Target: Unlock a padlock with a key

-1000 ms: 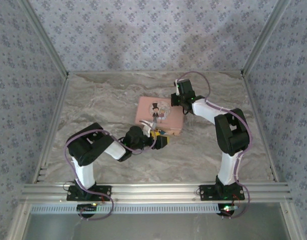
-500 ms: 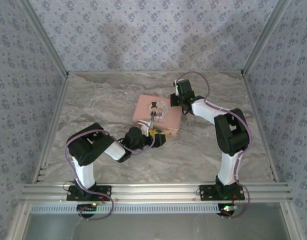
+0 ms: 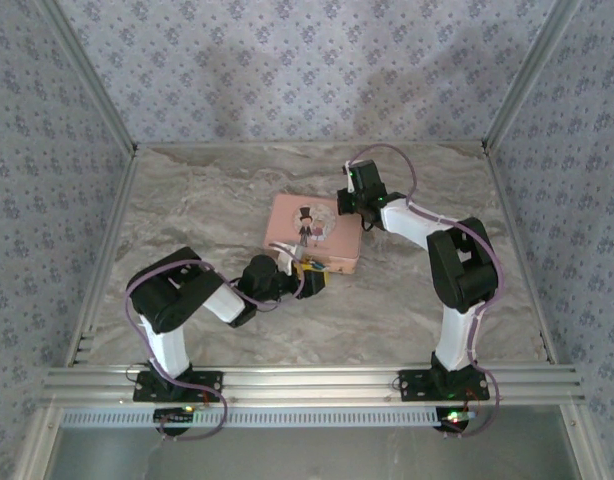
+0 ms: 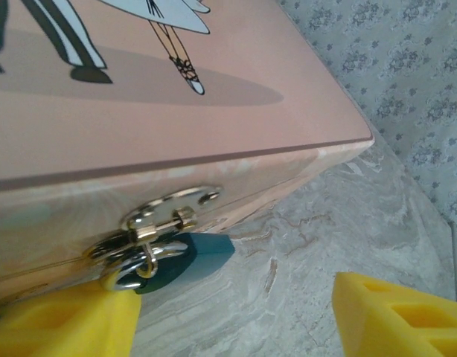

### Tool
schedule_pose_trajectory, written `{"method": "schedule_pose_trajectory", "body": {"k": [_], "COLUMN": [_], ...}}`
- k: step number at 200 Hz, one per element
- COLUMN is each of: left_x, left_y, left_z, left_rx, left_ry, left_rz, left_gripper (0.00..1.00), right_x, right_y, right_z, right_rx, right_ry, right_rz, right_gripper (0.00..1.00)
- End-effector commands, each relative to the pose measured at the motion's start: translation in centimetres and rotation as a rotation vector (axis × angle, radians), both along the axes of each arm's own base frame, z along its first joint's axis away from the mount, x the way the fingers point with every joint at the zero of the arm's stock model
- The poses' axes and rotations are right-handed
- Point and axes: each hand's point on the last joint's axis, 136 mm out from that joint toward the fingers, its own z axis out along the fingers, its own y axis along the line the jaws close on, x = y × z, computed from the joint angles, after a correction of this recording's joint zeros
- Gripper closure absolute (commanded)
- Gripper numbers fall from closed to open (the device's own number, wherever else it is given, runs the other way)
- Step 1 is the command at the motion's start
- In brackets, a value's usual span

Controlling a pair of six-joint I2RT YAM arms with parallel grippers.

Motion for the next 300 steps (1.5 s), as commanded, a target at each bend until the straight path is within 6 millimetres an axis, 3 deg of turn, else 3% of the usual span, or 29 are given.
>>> {"method": "schedule_pose_trajectory", "body": {"k": [1, 34, 85, 147, 197, 239, 300], "left_x": [1.5, 1.7, 1.2, -0.3, -1.0, -0.4, 0.3], "left_y": [0.9, 2.0, 1.4, -1.5, -0.5, -0.1, -1.3], "left_z": [3.4, 2.2, 1.5, 3.0, 3.8, 3.9, 2.3], "left_rx": [-0.079, -0.022, 0.004, -0.103, -0.127, -0.137, -0.133], "left_ry": [-0.088, -0.072, -0.076, -0.087, -0.088, -0.093, -0.034], "left_rz": [0.077, 0.126, 0.078, -0.108, -0.098, -0.054, -0.044], "left_gripper": [0.24, 0.19, 0.12, 0.23, 0.25, 0.29, 0.24], "right_x": [-2.9, -2.9, -2.5, -2.8, -2.7, -2.9, -3.0], "right_y": [0.5, 0.2, 0.4, 0.9, 0.6, 0.8, 0.8], "right_z": [-2.5, -2.4, -1.8, -2.4, -2.1, -2.3, -2.4], "right_rx": [-0.039, -0.049, -0.044, -0.054, -0.06, -0.057, -0.059], "right_ry": [0.127, 0.122, 0.124, 0.132, 0.127, 0.13, 0.132], "right_rz": [0.057, 0.049, 0.058, 0.066, 0.065, 0.065, 0.063], "right_gripper": [1.0, 1.0, 1.0, 1.0, 1.0, 1.0, 1.0]}}
